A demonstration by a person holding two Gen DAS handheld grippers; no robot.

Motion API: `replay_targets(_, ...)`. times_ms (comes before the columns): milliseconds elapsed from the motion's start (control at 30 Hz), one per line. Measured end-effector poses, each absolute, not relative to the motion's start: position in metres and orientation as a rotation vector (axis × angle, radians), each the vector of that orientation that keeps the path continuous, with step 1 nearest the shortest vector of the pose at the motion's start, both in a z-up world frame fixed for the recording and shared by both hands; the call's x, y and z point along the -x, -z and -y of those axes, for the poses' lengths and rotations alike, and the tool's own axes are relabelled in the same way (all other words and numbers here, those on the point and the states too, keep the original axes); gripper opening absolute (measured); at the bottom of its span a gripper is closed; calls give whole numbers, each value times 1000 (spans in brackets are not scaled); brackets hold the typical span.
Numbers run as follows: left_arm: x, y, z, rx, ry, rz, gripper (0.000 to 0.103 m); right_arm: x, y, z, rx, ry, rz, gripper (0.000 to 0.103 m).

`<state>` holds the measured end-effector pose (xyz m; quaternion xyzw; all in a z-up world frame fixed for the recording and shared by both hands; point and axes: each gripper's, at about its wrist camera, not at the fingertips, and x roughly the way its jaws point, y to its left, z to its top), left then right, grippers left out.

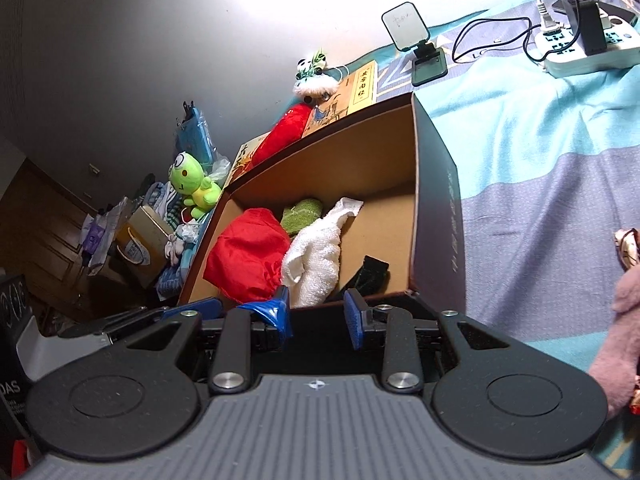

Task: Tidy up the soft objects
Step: 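Move the open right gripper back to the pink teddy bear, then grasp the pink teddy bear by its body with the right gripper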

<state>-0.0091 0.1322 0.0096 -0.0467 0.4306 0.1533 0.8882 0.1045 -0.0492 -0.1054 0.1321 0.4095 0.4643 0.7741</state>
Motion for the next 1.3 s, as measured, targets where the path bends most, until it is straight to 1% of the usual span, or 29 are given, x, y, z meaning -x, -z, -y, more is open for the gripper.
replay_targets(233, 10, -9, -100, 94, -306, -895, 51, -99, 113, 81, -276, -1024, -889, 14)
replay_targets(433, 5, 7, -57, 74, -205, -926, 51, -101, 124, 127, -260, -976, -882, 12)
replay_targets(667, -20, 25, -2, 73, -21, -957, 51, -119, 138, 197, -338, -855, -909, 11)
replay_targets(800, -38, 35, 24, 74, 96, -951, 54, -128, 141, 230, -371, -768, -890, 11)
replay_targets(1000, -67, 56, 43, 93, 204, -960, 55, -145, 147, 267, -408, -668, -876, 12)
replay_targets(1067, -77, 64, 44, 109, 218, -976, 55, -150, 148, 270, -417, -660, -876, 14)
replay_targets(1300, -101, 90, 36, 172, 248, -1025, 55, -175, 155, 260, -410, -649, -908, 14)
